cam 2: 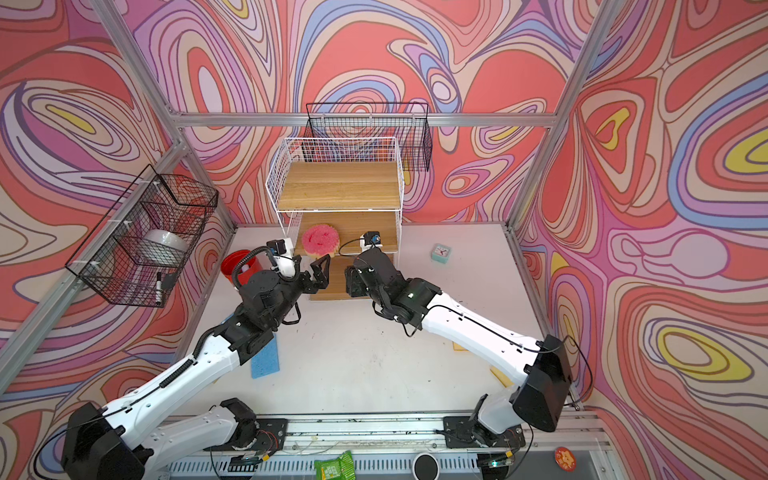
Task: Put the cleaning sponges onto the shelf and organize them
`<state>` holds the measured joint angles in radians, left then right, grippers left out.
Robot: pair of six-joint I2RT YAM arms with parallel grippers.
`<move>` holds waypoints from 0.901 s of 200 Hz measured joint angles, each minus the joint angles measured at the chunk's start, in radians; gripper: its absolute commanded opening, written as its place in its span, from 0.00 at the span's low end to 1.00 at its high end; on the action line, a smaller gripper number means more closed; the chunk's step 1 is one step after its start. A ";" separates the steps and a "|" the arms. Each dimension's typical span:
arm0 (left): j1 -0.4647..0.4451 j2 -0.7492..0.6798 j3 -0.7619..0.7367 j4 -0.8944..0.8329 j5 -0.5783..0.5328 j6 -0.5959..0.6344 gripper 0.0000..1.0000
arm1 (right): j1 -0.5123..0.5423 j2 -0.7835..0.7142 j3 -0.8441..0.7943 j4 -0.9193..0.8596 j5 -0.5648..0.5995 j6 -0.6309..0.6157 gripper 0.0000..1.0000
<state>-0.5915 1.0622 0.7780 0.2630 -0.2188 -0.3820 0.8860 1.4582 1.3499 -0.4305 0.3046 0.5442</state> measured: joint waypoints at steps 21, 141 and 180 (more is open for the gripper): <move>-0.054 0.005 0.002 -0.019 -0.044 0.034 1.00 | 0.000 -0.026 -0.024 -0.002 0.010 0.000 0.65; -0.110 0.204 0.189 -0.150 -0.324 0.140 1.00 | -0.059 -0.183 -0.209 -0.012 0.066 -0.008 0.66; -0.110 0.233 0.189 -0.155 -0.382 0.155 1.00 | -0.059 -0.188 -0.224 -0.008 0.060 -0.013 0.66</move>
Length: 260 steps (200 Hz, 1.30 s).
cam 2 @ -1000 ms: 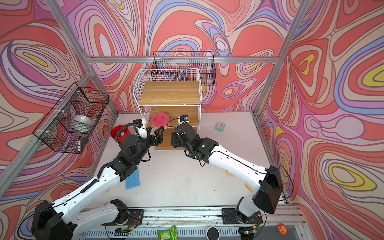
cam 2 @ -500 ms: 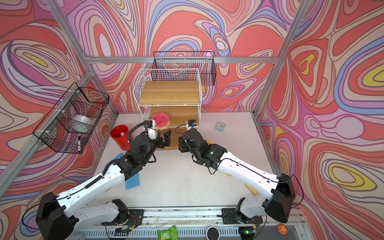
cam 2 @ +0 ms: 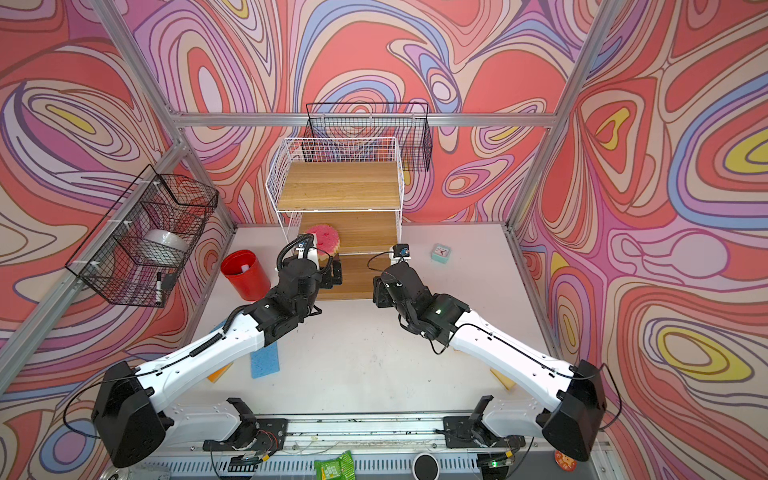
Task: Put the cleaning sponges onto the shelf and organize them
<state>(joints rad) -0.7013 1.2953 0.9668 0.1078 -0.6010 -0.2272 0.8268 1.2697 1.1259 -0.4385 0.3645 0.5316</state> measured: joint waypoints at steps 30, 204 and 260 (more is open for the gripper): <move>0.000 0.017 0.006 0.000 -0.035 0.016 1.00 | -0.001 0.000 -0.008 0.005 -0.011 -0.006 0.66; 0.034 0.031 0.019 0.000 -0.097 0.006 1.00 | -0.002 0.000 -0.041 0.028 -0.047 -0.011 0.66; 0.034 -0.032 0.003 -0.026 0.048 -0.016 1.00 | -0.003 0.003 -0.040 0.027 -0.135 -0.045 0.70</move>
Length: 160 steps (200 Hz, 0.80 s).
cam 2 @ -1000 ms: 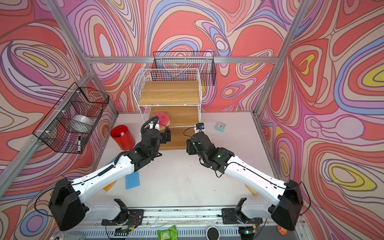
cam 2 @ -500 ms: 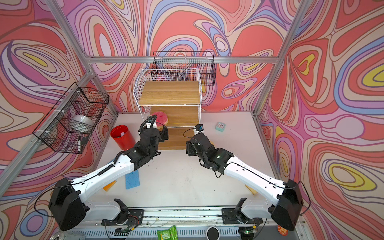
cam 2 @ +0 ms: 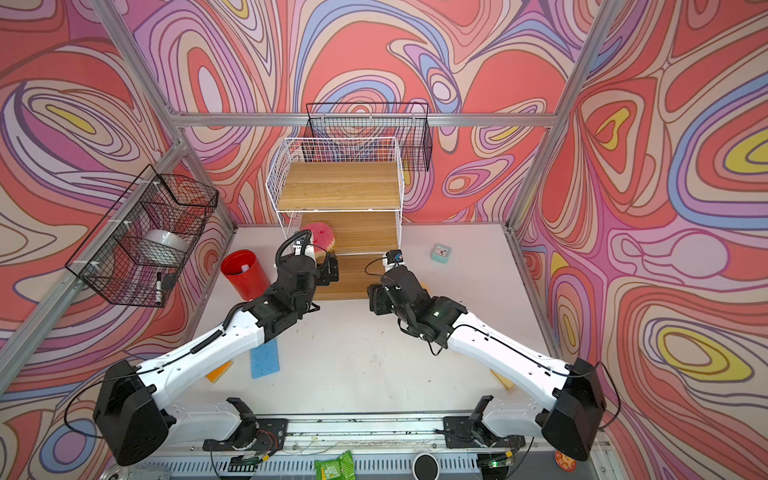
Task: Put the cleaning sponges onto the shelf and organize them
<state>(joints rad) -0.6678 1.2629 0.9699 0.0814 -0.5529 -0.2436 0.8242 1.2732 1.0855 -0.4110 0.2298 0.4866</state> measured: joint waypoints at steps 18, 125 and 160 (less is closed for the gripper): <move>0.000 -0.061 -0.030 -0.014 0.042 -0.017 1.00 | 0.000 -0.002 0.000 -0.001 -0.019 -0.010 0.70; 0.000 -0.441 -0.220 -0.366 0.254 -0.219 1.00 | 0.000 -0.174 -0.172 -0.088 -0.061 0.094 0.61; 0.000 -0.478 -0.353 -0.438 0.316 -0.293 1.00 | -0.014 -0.195 -0.245 -0.171 -0.056 0.179 0.63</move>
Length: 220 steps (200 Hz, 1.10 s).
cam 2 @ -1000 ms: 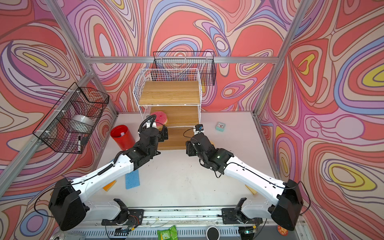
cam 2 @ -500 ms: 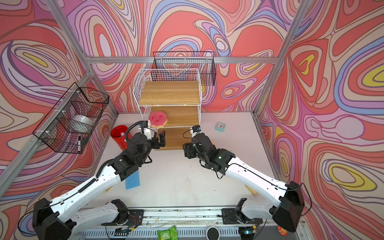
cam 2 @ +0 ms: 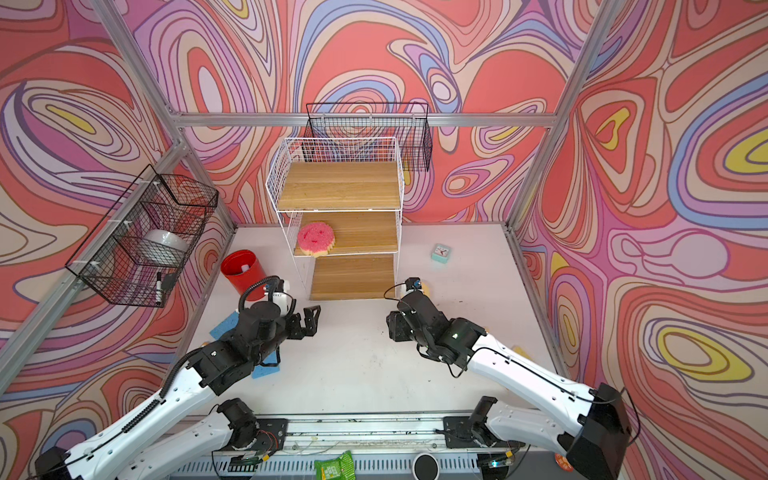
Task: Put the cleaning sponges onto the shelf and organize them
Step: 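Lower the right gripper onto the yellow smiley sponge and close on it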
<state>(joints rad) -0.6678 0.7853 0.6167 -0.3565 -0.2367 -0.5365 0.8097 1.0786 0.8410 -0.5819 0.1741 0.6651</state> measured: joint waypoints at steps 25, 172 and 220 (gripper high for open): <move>0.000 0.004 -0.065 -0.006 0.031 -0.039 1.00 | -0.095 -0.028 -0.033 -0.039 -0.015 0.034 0.63; -0.001 0.219 -0.153 0.265 0.103 -0.067 0.95 | -0.550 0.472 0.140 0.087 -0.186 -0.104 0.55; -0.001 0.211 -0.169 0.304 0.119 -0.054 0.93 | -0.568 0.617 0.287 0.095 -0.182 -0.130 0.44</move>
<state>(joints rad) -0.6685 0.9962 0.4480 -0.0528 -0.1181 -0.5907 0.2413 1.6955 1.1278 -0.4866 -0.0074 0.5346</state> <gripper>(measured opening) 0.940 0.451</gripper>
